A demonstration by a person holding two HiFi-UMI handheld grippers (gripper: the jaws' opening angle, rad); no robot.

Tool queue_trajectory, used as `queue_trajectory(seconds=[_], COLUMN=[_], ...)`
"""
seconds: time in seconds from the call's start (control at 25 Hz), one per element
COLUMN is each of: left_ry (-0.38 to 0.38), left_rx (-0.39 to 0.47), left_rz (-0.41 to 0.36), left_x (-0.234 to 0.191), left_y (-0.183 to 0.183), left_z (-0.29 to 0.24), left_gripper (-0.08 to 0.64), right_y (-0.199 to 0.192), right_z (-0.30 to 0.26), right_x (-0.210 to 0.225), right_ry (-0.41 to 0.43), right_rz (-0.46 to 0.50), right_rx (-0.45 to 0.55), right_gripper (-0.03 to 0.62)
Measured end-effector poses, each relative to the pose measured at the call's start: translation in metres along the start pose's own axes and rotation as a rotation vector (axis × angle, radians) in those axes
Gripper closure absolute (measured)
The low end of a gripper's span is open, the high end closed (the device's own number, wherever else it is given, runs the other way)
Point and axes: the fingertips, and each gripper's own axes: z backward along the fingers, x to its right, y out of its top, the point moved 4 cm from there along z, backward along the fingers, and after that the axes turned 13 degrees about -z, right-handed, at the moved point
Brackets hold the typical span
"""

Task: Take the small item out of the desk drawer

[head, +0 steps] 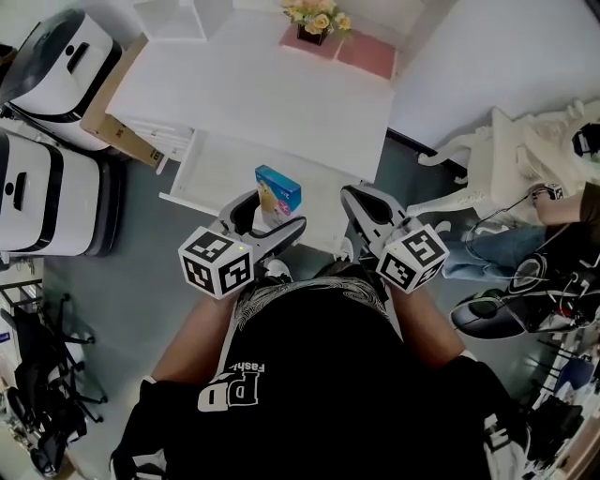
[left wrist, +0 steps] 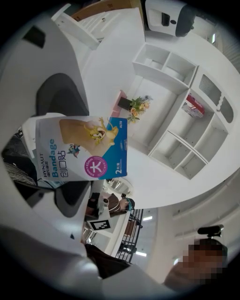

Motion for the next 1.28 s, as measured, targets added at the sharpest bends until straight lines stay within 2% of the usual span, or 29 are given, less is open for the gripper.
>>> queue_trajectory(seconds=[0.24,0.52,0.84,1.08,1.28], left_ry=[-0.045,-0.069,-0.007,0.07,0.098], left_rx=[-0.001,0.016,0.063,0.079,0.087], left_rz=[-0.027,-0.052,-0.044,-0.017,0.002], left_x=[-0.001,0.008,0.028,0.045,0.077], left_y=[-0.001,0.001,0.006,0.008,-0.001], left_z=[0.014,0.021,0.023,0.014,0.001], left_gripper=[0.123,0.123,0.123,0.123,0.123], right_y=[-0.014,-0.012,-0.004,0.002,-0.001], right_z=[-0.001,0.004,0.019,0.048,0.079], right_x=[-0.015,-0.023,-0.016,-0.002,0.012], right_ry=[-0.054,-0.028,0.015,0.059,0.074], right_rz=[0.053,0.026,0.055,0.069,0.059], right_rx=[-0.035,-0.005,-0.002,-0.02,-0.026], right_gripper=[0.584,0.584,0.584,0.584,0.584])
